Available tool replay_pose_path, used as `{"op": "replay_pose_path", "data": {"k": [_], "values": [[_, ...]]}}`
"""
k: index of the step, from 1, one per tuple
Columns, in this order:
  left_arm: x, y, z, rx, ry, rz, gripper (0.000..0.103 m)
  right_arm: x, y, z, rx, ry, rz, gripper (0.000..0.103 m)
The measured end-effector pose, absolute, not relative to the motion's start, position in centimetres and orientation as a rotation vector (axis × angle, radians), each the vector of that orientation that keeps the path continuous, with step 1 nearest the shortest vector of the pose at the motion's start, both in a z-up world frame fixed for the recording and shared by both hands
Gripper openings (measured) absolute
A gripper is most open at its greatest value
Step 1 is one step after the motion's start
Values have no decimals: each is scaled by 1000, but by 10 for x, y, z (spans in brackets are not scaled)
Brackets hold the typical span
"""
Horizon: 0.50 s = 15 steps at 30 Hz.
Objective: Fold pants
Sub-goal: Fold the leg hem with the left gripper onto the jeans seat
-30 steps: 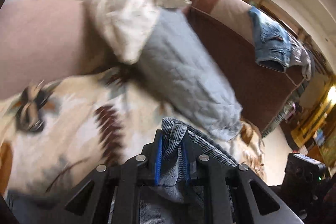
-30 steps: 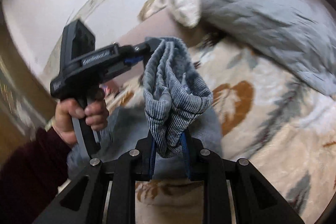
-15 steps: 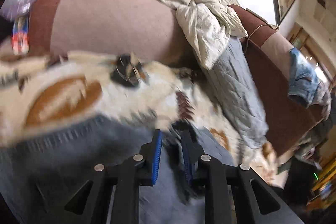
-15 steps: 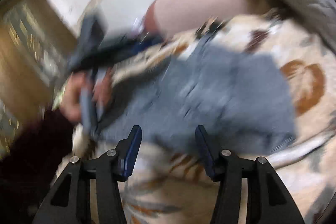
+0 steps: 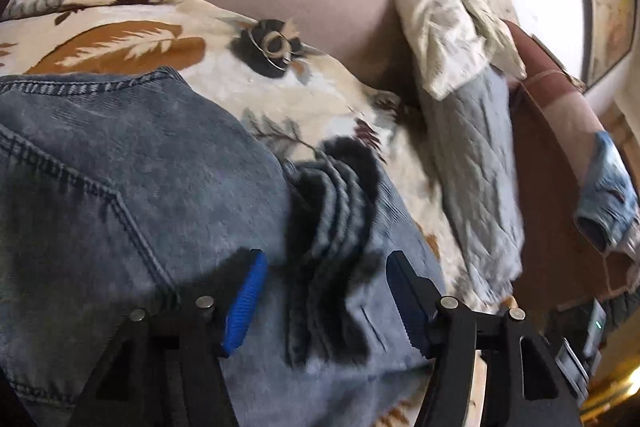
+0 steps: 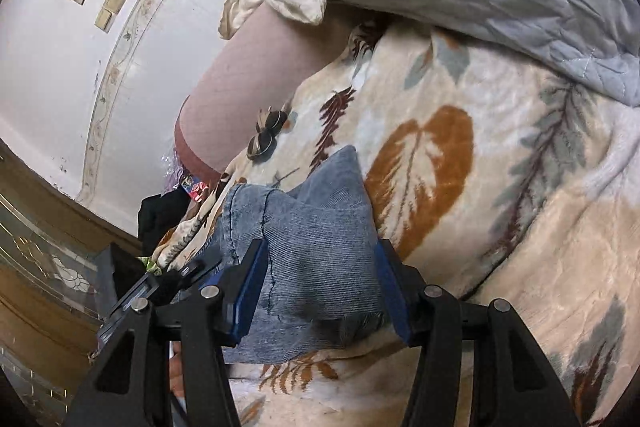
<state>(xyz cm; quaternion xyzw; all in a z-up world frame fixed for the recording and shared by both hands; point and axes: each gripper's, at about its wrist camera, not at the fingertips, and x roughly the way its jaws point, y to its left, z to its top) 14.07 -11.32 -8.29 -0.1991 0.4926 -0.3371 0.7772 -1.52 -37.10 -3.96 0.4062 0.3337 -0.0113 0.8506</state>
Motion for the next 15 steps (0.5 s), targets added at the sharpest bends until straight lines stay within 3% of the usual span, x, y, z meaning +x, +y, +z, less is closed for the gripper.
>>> {"op": "replay_pose_path", "data": {"k": [4,10,13,15], "values": [[141,-124,-86,-478,1071,-757,66,-16,-364,-40,853,710,-14,56],[121,-140,-91,-385,1241,-791,66,-11,-362,-47,853,749,-22,56],[112,-133,-89,-403,1283,-778,63,-12,-367,-50,896,738,-31,56],[108,-132,-88,-405,1320,-753,54,-14,-370,-50,913,725,-39,56]]}}
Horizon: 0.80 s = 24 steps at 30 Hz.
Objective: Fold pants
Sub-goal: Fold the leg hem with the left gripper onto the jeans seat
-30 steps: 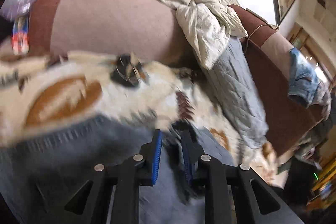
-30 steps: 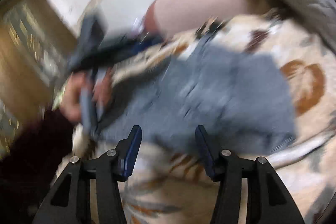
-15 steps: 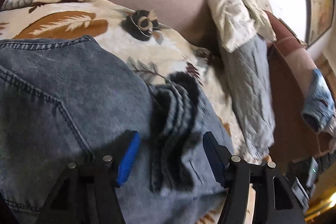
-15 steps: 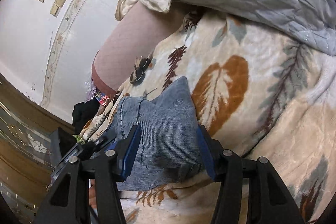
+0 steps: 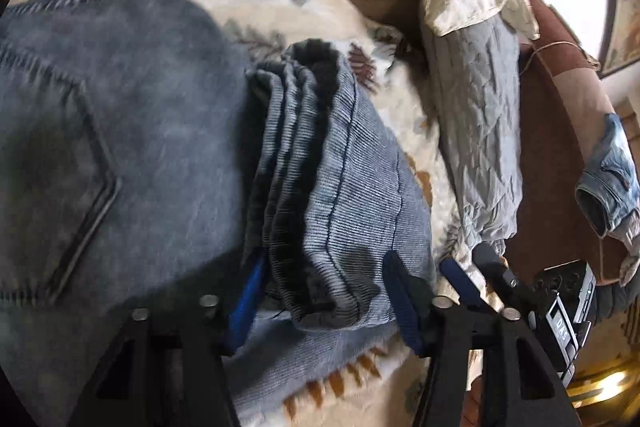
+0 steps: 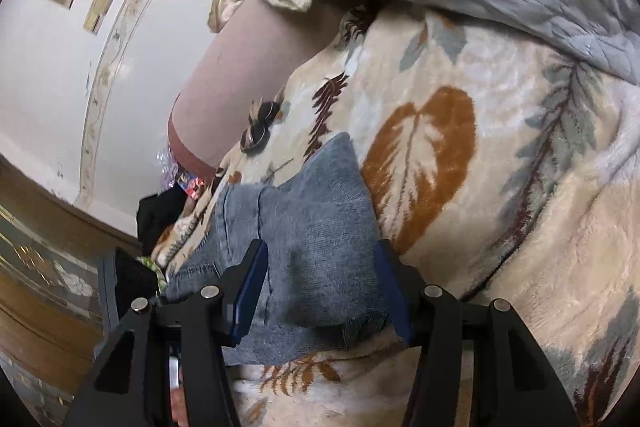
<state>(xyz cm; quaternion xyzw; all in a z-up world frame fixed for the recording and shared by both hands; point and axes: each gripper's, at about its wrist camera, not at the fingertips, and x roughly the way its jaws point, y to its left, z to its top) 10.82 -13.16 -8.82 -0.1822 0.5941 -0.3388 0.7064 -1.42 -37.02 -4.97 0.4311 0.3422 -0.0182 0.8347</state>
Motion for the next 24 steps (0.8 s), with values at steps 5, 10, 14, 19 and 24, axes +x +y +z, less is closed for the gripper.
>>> {"op": "replay_pose_path", "data": {"k": [5,10,14,19,24], "values": [[110,-129,-89,-407,1354,-684,34,-13,-367,-50,904,731,-32,56],[112,-123,-88,-497,1396,-676,24,-7,-366,-60,924,767,-17,56],[91,-122,-73,-487,1385,-716,21,-4,-369,-74,959,816,-16,56],[87,-99,-86,-479,1385,-661,19,-2,-367,-75,949,860,2,56],[93,-91,-80,-490,1367,-632,22,-7,-367,-66,940,840,0,57]]}}
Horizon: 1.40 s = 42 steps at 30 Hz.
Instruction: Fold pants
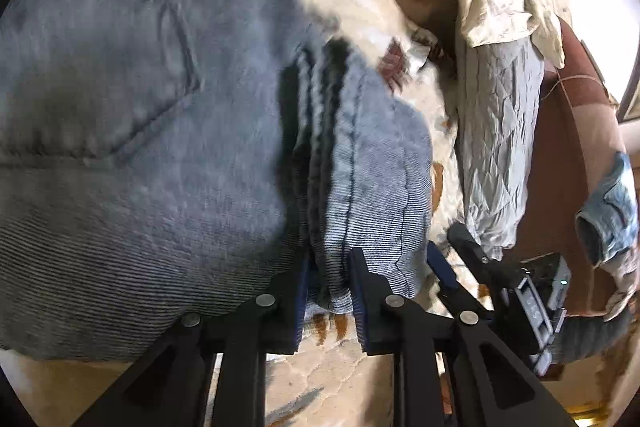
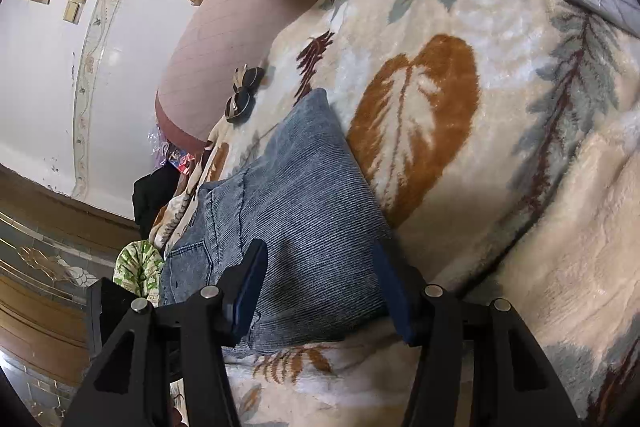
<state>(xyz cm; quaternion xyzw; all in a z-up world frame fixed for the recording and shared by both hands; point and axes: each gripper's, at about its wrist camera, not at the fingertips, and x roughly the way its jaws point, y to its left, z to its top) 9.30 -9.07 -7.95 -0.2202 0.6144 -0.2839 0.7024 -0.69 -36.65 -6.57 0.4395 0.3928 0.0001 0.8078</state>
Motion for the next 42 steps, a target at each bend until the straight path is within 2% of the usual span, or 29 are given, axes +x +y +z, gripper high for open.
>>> {"op": "replay_pose_path", "data": {"k": [6,10,15,16,17,18,19,24,27,33,38,41,42], "values": [[78,-66,-36,-399,1149,-594,20,-9,-356,-38,870,707,67,58],[54,-22,-21,-289,1036,-512,20,3,-325,-41,759,760,111,59],[26,59,-17,-315,884,-227,22,19,-277,-59,492,873,55,62],[22,76,-19,-350,852,-149,25,20,-268,-62,421,879,34,62],[20,91,-23,-398,837,-87,37,19,-260,-63,351,876,18,62],[21,103,-28,-441,836,-53,55,17,-256,-64,304,872,7,62],[22,117,-31,-493,837,-21,61,16,-250,-64,263,873,-2,62],[15,164,-38,-661,753,98,64,20,-252,-47,237,935,-19,62],[19,177,-50,-750,785,99,66,39,-227,-16,227,907,41,62],[32,172,-66,-752,831,68,69,112,-94,30,106,930,391,64],[45,162,-61,-728,805,-23,69,174,19,26,-49,1021,541,64],[55,156,-64,-722,800,-63,65,207,67,8,-105,1074,574,64],[56,156,-67,-727,797,-75,56,214,77,4,-125,1084,576,64]]}}
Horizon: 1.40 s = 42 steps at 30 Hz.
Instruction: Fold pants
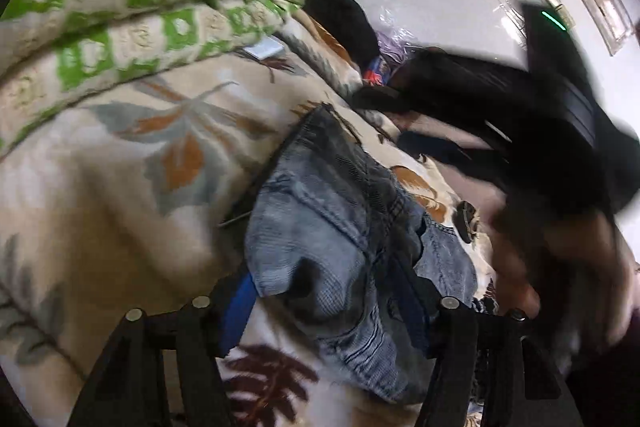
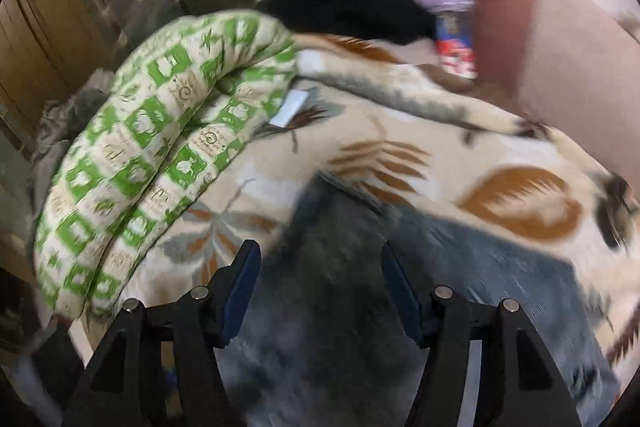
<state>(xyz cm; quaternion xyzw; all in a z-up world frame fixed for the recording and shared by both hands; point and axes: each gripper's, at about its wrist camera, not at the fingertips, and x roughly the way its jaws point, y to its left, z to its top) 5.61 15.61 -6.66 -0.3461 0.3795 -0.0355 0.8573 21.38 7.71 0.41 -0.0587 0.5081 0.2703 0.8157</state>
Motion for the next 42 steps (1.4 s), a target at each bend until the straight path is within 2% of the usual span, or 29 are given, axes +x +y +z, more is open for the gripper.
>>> {"op": "replay_pose_path", "data": {"k": [2,4,11,12,13,15,17,23,30,36,42], "values": [[60,156,-72,-739,806,-72,44,234,96,-10,-166,1109,562,64],[62,159,-76,-777,816,-82,38,251,109,-24,-200,1147,550,64],[66,162,-81,-815,831,-80,33,270,118,-71,-372,1194,483,64],[67,163,-83,-830,836,-77,33,269,116,-69,-366,1174,488,61],[68,165,-85,-838,839,-74,32,267,114,-68,-356,1165,488,55],[68,167,-86,-844,839,-75,31,265,109,-64,-334,1168,477,15],[68,167,-84,-851,834,-79,30,259,106,-57,-354,1137,446,9],[59,158,-62,-768,755,-122,24,231,71,-4,-239,993,433,8],[39,116,-15,-575,589,-275,21,182,-18,69,-52,831,382,8],[12,34,21,-347,507,-467,20,130,-133,99,151,717,338,7],[-6,-74,25,-181,518,-652,20,103,-249,88,334,672,297,7]]}}
